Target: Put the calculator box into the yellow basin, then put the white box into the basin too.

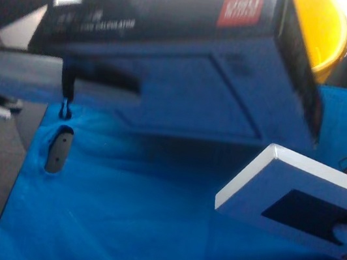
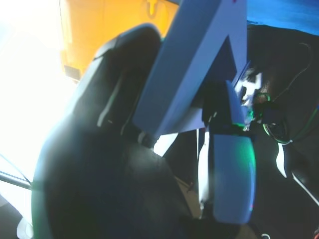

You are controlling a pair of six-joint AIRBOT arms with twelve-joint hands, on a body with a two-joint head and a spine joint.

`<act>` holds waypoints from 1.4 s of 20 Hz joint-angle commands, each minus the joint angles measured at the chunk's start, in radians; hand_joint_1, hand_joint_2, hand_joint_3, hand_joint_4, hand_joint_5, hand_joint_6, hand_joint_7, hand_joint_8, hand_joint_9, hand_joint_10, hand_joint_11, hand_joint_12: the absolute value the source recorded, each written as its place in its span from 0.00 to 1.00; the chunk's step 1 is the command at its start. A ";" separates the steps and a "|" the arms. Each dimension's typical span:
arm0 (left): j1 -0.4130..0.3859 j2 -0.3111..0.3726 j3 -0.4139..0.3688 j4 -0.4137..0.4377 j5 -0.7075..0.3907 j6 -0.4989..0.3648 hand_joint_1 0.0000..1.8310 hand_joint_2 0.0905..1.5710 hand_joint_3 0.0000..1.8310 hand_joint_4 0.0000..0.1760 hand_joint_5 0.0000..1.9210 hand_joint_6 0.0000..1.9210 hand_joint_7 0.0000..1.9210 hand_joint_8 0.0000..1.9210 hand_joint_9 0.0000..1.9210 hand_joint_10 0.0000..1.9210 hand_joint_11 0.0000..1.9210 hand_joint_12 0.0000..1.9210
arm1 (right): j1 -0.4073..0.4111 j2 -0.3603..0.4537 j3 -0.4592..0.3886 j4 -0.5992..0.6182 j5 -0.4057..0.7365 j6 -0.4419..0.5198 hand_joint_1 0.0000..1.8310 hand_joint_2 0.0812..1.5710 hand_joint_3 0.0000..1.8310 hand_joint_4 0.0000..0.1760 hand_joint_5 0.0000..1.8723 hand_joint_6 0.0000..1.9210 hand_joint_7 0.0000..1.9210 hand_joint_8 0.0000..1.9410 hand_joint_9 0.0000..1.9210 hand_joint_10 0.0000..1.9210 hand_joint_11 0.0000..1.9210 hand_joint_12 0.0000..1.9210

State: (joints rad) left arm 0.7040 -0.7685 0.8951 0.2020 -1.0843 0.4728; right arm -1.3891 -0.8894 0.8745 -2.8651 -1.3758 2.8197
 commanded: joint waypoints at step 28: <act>-0.483 -0.542 0.650 0.049 0.705 0.076 0.66 0.76 0.00 0.00 0.43 0.61 0.38 0.74 0.31 0.73 0.18 0.95 | 0.084 -0.068 0.050 -0.087 -0.023 0.013 0.66 0.72 0.00 0.09 0.50 0.57 0.46 0.60 0.39 0.61 0.26 0.88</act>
State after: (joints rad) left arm 0.2333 -1.3128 1.5452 0.2680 -0.2703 0.5549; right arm -1.3151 -0.9428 0.9230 -2.9318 -1.3174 2.8193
